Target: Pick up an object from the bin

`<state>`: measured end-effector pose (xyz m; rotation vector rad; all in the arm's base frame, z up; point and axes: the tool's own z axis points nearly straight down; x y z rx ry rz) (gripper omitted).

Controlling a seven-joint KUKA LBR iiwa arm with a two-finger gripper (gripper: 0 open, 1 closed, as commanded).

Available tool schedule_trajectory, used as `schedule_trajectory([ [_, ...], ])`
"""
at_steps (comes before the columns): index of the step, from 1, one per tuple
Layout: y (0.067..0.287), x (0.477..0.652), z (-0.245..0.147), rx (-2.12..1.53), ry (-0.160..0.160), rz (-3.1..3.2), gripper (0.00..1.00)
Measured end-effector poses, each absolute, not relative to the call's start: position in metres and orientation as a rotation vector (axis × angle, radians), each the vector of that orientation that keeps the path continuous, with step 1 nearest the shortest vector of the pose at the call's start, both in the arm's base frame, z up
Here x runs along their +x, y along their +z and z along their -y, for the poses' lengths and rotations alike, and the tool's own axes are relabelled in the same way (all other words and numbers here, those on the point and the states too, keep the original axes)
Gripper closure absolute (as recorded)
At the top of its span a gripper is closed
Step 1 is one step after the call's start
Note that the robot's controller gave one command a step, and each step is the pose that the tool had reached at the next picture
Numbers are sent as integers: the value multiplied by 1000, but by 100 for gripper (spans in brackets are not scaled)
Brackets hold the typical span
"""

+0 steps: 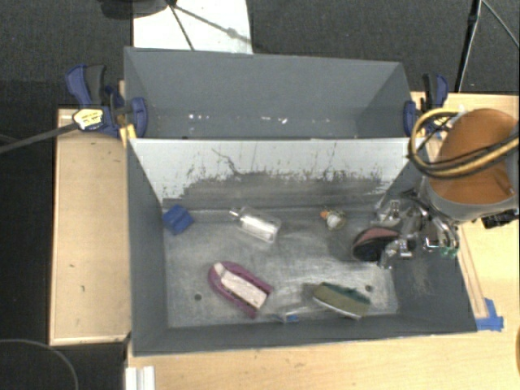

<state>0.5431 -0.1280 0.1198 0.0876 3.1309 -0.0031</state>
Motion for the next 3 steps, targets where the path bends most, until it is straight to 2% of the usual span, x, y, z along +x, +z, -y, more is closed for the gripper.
schedule_trajectory([
  [2,131,545,129,84,-4,-3130,100],
  [3,184,547,129,84,-3,-3133,100],
])
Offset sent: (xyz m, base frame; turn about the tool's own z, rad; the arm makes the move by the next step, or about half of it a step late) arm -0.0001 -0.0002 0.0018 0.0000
